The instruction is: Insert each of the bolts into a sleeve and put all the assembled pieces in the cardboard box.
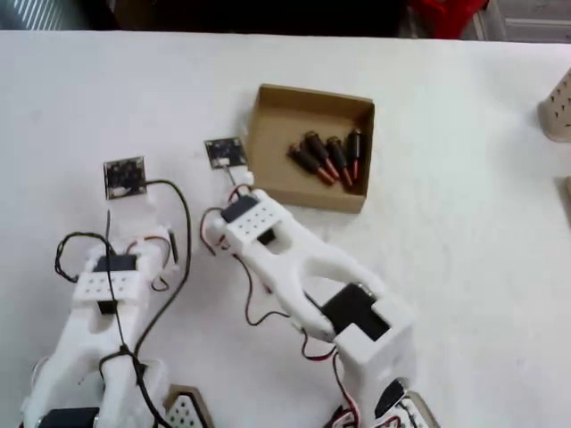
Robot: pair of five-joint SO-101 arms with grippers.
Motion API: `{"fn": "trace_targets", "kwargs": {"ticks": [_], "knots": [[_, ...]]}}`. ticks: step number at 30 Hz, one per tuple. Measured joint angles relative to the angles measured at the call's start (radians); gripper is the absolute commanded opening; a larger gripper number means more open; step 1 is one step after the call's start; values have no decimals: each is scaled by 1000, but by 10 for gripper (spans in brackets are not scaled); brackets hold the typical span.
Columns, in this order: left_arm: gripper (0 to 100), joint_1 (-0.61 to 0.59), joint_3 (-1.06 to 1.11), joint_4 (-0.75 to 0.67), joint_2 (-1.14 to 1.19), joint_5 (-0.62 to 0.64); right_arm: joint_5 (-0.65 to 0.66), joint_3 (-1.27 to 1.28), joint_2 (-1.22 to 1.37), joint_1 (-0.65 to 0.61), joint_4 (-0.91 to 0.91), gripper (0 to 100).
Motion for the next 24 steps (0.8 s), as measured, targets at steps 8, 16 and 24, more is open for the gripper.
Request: {"fn": "trace_targets", "kwargs": {"ticks": [8,16,24], "knots": [[23,0,0,0,0,0,18,-6,3,9,25,16],[23,0,0,0,0,0,107,-3,-41,5,106,16],[23,0,0,0,0,0,235,158,-374,106,252,16]]}}
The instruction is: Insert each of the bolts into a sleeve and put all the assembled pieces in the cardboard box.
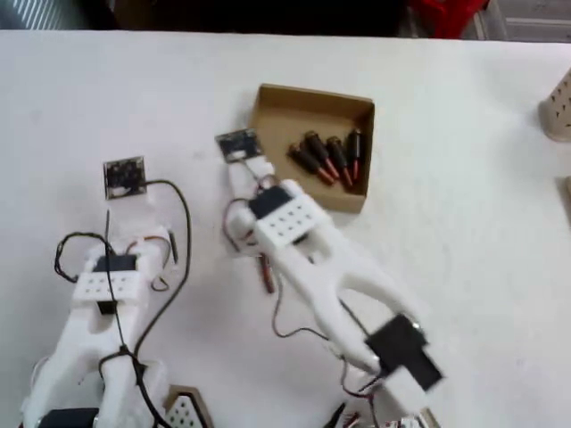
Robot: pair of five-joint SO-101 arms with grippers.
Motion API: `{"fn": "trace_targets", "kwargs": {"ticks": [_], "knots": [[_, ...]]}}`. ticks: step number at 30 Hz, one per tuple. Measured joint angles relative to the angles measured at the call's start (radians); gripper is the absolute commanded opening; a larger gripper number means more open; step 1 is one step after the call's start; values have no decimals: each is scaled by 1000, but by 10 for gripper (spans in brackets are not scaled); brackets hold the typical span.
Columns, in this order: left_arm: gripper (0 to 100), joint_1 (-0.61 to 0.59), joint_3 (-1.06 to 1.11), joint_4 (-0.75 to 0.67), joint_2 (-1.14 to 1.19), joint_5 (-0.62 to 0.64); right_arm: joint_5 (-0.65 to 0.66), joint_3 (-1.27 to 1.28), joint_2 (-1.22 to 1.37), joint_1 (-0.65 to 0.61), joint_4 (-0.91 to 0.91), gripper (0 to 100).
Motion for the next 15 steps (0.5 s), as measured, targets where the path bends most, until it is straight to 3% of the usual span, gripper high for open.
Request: {"fn": "trace_targets", "kwargs": {"ticks": [4,7,15], "knots": [[22,12,-3,15,0,3,106,163,-192,115,8,16],[23,63,-52,117,0,9,190,275,-330,160,8,16],[24,385,-233,459,0,146,256,413,-476,327,-38,16]]}}
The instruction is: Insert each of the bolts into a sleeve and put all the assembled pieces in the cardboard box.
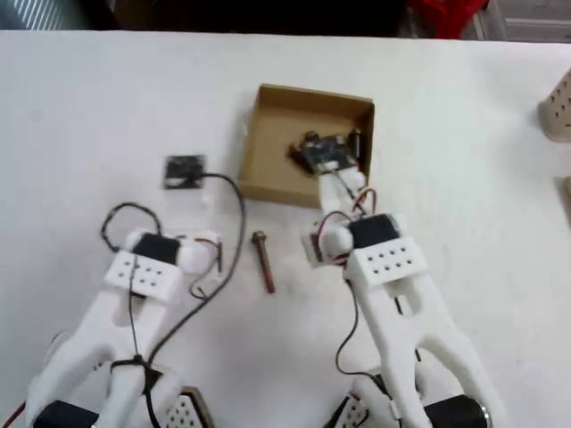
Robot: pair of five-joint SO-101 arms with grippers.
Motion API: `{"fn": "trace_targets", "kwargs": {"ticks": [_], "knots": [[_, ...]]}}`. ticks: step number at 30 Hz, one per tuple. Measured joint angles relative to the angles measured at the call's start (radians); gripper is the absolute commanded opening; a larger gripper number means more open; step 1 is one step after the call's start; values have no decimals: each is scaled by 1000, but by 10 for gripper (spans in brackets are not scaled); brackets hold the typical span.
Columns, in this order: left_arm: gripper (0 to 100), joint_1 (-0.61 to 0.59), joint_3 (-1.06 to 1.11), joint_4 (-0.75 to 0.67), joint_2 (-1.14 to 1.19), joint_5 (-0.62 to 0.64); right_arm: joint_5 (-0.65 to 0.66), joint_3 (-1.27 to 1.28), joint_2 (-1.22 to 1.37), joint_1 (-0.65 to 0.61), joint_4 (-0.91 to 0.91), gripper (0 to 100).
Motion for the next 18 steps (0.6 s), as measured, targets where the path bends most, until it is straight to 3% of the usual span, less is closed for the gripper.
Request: {"fn": "trace_targets", "kwargs": {"ticks": [4,9,15,18], "knots": [[55,144,-20,23,0,28,0,25,18,72,-83,16],[208,190,-23,-38,3,123,0,18,100,153,-121,16],[88,253,-23,-98,3,193,0,-9,169,190,-129,16],[88,250,-23,-169,43,199,2,-12,175,186,-129,16]]}}
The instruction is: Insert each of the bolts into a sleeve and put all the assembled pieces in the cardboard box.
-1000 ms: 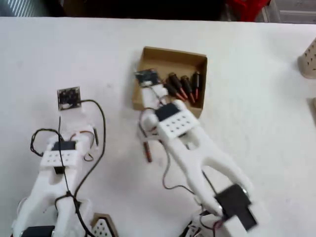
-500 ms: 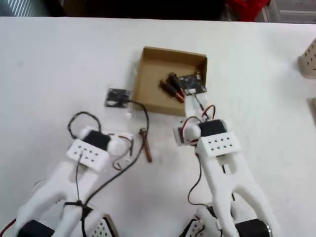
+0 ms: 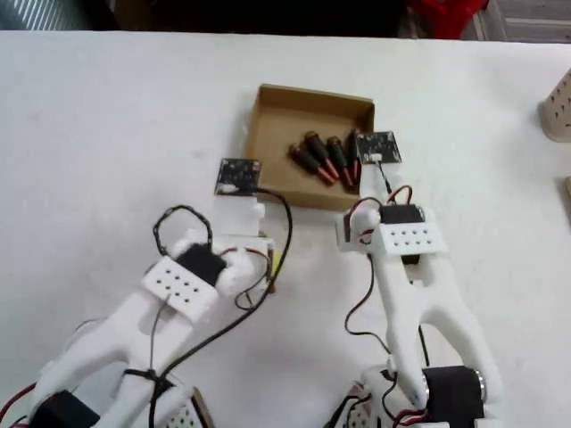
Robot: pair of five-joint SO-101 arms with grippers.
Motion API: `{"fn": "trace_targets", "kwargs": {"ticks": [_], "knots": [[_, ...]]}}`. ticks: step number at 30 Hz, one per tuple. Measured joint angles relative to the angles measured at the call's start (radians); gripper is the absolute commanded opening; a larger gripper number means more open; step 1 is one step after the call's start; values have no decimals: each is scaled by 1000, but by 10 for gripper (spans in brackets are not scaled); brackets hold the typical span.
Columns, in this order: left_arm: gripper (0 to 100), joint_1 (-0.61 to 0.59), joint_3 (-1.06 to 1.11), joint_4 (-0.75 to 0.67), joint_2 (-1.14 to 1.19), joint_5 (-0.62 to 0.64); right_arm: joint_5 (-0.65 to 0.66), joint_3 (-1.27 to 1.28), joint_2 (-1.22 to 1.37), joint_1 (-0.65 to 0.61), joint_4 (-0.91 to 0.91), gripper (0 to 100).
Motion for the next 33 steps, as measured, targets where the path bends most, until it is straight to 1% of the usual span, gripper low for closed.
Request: {"fn": "trace_targets", "kwargs": {"ticks": [4,6,13,20,23,25,26,28,29,31,33], "knots": [[148,-14,-35,-35,121,3,6,0,0,3,0,16],[163,-18,-66,-40,187,3,8,0,0,3,0,16],[162,-21,-158,-40,334,40,8,0,0,2,0,16],[162,-35,-269,-40,520,41,8,0,0,2,0,16],[161,-63,-307,-40,577,84,8,0,0,2,0,16],[142,-78,-319,-40,586,97,8,0,0,2,0,16],[116,-81,-319,-40,588,97,8,0,0,2,0,16],[32,-81,-325,-40,591,98,8,0,0,2,0,16],[10,-81,-327,-40,591,98,8,0,2,2,0,16],[35,-81,-327,-40,591,98,8,0,6,2,0,16],[18,-83,-327,-40,591,97,8,0,6,2,0,16]]}}
